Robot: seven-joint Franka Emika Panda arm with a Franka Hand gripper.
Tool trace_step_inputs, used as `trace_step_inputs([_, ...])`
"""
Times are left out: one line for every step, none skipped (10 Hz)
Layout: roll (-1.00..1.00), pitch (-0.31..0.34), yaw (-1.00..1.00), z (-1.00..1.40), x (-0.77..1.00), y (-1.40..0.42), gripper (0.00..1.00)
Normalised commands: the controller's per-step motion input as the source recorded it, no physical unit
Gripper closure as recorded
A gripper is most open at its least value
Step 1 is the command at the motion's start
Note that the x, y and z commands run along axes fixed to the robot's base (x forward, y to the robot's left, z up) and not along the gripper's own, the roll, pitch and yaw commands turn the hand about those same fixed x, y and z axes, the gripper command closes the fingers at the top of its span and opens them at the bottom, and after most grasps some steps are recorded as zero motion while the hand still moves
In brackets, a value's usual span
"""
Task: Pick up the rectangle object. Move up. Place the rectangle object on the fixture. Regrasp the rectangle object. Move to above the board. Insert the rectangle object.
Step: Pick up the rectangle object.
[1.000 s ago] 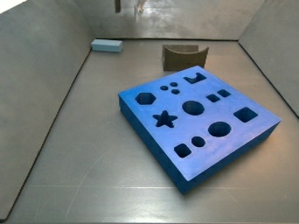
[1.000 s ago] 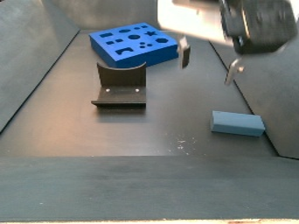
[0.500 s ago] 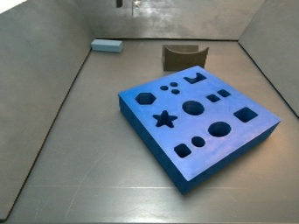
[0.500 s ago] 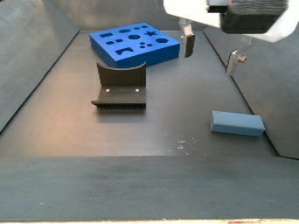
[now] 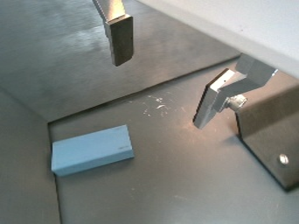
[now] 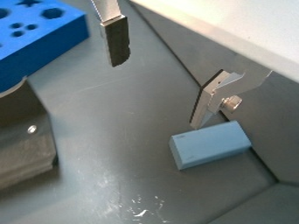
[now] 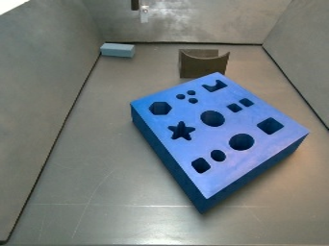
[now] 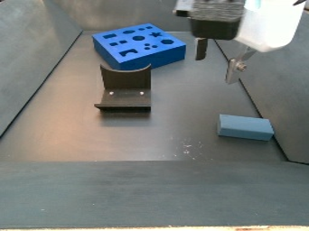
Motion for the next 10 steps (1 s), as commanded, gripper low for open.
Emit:
trace_step_inputs([0.02, 0.000, -1.00, -0.15, 0.00, 0.00, 0.00])
trace_step_inputs([0.02, 0.000, -1.00, -0.15, 0.00, 0.00, 0.00])
trace_step_inputs([0.03, 0.000, -1.00, -0.16, 0.00, 0.00, 0.00])
trace_step_inputs([0.03, 0.000, -1.00, -0.18, 0.00, 0.00, 0.00])
trace_step_inputs([0.03, 0.000, -1.00, -0.19, 0.00, 0.00, 0.00])
trace_step_inputs([0.24, 0.194, -0.84, -0.18, 0.00, 0.02, 0.00])
trace_step_inputs([-0.01, 0.000, 0.00, 0.00, 0.00, 0.00, 0.00])
trace_step_inputs([-0.15, -0.383, -0.33, -0.03, -0.74, 0.29, 0.00])
trace_step_inputs([-0.30, -0.583, -0.20, 0.18, -0.64, 0.23, 0.00])
trace_step_inputs([0.00, -0.023, 0.00, -0.01, -0.15, 0.06, 0.00])
